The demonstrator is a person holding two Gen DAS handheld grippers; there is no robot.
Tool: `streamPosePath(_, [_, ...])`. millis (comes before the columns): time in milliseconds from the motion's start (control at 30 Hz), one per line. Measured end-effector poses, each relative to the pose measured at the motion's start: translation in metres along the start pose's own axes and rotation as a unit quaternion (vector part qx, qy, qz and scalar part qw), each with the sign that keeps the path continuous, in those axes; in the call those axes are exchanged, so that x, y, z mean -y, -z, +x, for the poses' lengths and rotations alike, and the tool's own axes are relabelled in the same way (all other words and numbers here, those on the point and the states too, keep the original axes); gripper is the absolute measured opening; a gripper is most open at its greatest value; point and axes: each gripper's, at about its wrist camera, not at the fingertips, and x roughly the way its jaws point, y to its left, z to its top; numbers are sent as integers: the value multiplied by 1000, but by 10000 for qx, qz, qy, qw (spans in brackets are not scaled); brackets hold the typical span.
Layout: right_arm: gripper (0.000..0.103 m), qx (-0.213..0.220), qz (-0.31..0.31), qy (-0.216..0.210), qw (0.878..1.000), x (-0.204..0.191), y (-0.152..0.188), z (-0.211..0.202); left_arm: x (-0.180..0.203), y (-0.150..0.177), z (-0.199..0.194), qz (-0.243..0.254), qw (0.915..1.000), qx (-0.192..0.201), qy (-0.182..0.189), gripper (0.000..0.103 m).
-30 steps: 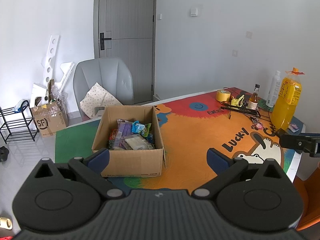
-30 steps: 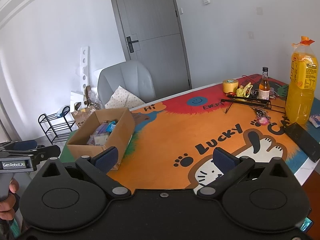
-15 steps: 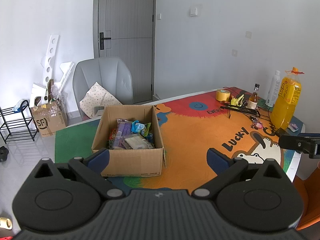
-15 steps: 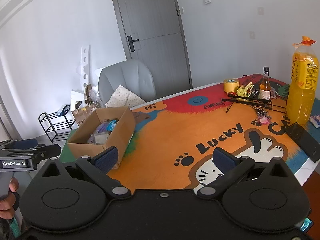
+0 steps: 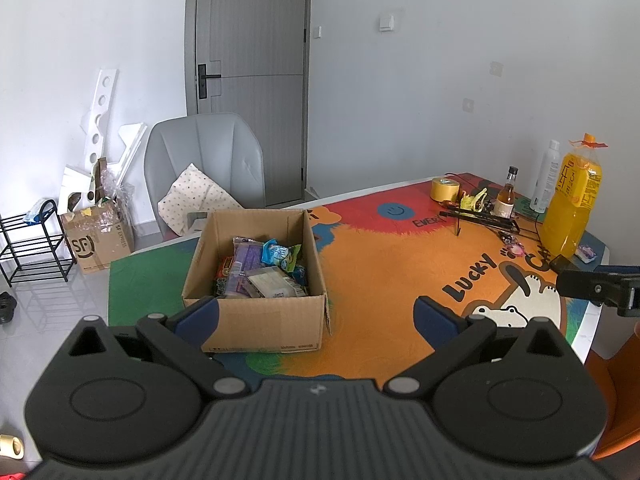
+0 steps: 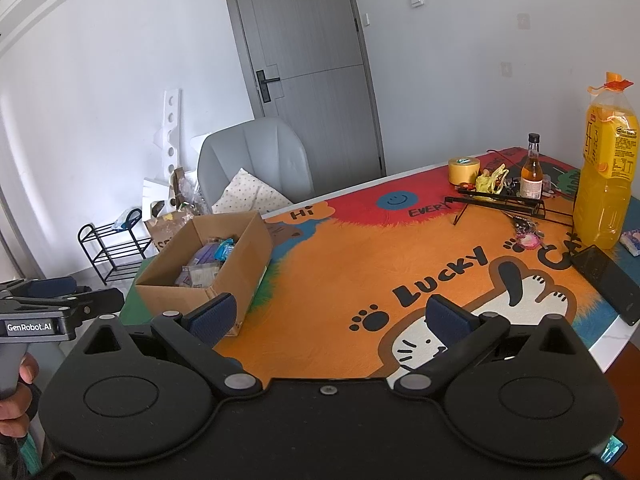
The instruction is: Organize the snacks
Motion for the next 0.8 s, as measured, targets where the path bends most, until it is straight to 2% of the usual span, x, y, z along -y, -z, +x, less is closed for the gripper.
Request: streamPosePath(800, [103, -28, -12, -19, 10000, 0, 2, 0, 2, 1, 1, -2, 10000, -12, 15, 103])
